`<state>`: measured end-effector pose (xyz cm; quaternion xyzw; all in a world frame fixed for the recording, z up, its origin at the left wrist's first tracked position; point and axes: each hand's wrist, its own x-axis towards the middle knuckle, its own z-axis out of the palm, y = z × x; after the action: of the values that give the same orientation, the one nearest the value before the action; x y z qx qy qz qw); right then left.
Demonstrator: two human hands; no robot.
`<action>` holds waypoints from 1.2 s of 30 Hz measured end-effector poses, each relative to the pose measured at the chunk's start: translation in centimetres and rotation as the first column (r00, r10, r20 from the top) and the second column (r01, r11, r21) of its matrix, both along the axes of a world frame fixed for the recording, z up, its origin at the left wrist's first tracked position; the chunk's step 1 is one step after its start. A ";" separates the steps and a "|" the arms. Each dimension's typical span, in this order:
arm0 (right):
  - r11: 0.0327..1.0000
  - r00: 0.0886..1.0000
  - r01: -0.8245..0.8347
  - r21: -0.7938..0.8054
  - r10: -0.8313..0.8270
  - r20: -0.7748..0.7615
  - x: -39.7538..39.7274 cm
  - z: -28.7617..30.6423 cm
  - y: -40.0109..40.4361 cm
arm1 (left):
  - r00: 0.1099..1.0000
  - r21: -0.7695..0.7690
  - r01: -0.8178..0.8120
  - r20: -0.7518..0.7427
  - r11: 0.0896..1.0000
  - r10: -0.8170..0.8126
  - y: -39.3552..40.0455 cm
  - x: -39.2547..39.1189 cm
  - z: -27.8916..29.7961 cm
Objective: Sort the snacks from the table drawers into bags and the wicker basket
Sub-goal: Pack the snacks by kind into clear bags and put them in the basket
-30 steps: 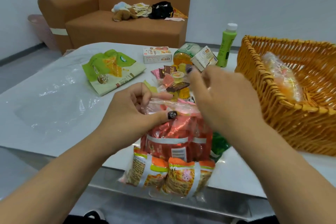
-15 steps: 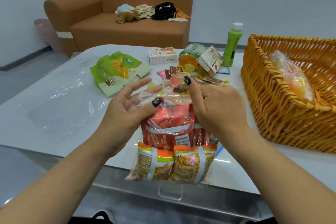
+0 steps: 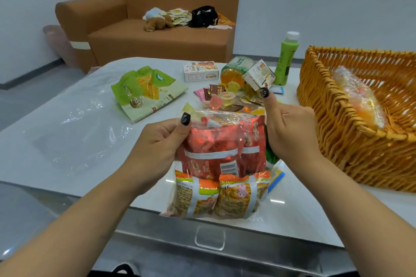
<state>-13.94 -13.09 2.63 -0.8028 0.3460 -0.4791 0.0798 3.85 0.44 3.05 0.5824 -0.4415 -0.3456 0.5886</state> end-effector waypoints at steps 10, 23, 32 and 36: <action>0.896 0.881 -0.370 0.245 0.255 0.399 -0.1 2.3 0.9 | 0.990 -0.102 0.020 -0.140 0.995 -0.035 -0.1 -0.4 1.8; 0.963 0.978 -0.208 0.172 0.199 0.064 -1.4 0.9 -0.4 | 0.993 -0.023 -0.015 -0.116 1.000 0.012 -1.6 -0.3 0.8; 0.890 0.875 -0.238 0.389 0.370 -0.311 -4.4 5.6 1.9 | 1.000 -0.052 -0.024 -0.007 0.998 0.024 0.0 -2.0 2.7; 0.694 0.805 -0.299 0.655 0.552 -0.217 -5.0 7.9 4.5 | 0.997 -0.101 -0.082 -0.016 0.992 0.080 1.8 -3.7 3.6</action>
<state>-18.95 -8.61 10.52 -0.8750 0.2856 -0.1402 0.3649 0.11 2.19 6.68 0.5670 -0.4310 -0.3018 0.6337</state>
